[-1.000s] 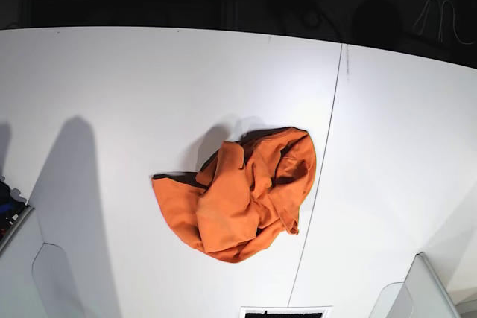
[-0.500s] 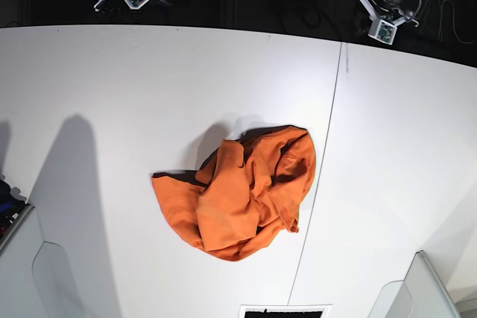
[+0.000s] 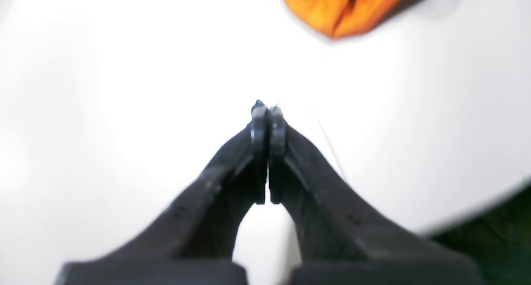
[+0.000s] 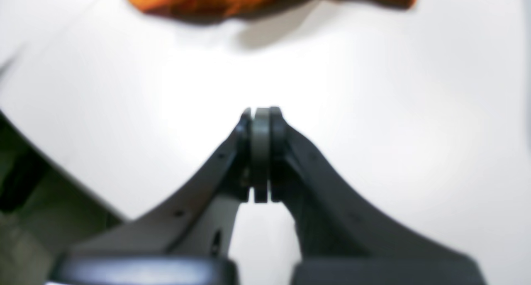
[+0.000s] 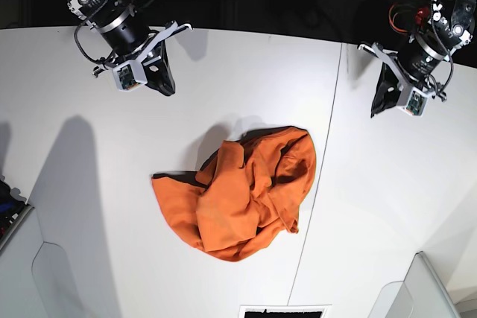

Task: Layout the t-shirt on the table in an organized manner, then fold the t-shirt properly
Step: 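Move both grippers down to the crumpled orange t-shirt and grasp it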

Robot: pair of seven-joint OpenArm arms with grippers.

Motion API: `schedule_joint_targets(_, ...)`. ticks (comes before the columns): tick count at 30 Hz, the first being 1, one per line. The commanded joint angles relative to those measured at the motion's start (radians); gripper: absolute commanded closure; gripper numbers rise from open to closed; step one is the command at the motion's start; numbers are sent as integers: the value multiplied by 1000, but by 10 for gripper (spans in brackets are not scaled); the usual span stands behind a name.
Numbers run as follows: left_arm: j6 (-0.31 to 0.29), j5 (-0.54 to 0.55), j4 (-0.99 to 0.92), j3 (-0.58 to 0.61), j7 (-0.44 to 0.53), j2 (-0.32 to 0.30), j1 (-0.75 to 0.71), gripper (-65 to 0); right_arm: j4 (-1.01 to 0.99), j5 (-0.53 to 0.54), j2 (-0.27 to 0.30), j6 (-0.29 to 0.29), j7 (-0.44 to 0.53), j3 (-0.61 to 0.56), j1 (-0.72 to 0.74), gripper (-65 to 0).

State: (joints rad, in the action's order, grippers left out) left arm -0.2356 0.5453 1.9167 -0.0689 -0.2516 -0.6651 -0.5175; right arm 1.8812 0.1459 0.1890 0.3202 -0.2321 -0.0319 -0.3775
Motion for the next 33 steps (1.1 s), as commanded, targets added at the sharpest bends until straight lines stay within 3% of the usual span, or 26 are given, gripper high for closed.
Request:
schedule_joint_targets(1, 7, 24, 13, -12, 3, -19, 31, 0, 18, 13, -11, -2, 6, 14, 28, 0)
schedule_joint_targets(7, 6, 50, -6, -6, -25, -19, 75, -20, -4, 15, -89, -3, -23, 48, 103, 0)
schedule_joint_targets(13, 6, 43, -104, 118, -18, -18, 199, -244, -194, 2, -107, -22, -23, 52, 279, 0)
schedule_joint_targets(17, 7, 17, -236, 253, -8, -3, 330, -245, -389, -8, -107, -32, -19, 52, 416, -7)
schedule_joint_targets(21, 7, 13, -368, 347, -8, 48, 478, -245, -517, -8, -115, -37, -18, 52, 532, -193)
schedule_joint_targets(23, 7, 13, -418, 378, -8, 77, 536, -245, -553, -17, -124, -63, -14, 53, 573, -250)
schedule_joint_targets(28, 7, 13, -492, 430, -30, 135, 618, -245, -598, -98, -143, -185, -11, 61, 639, -262)
schedule_joint_targets(33, 0, 11, -542, 464, -34, 179, 657, -246, -726, -113, -145, -189, 2, 69, 723, -262)
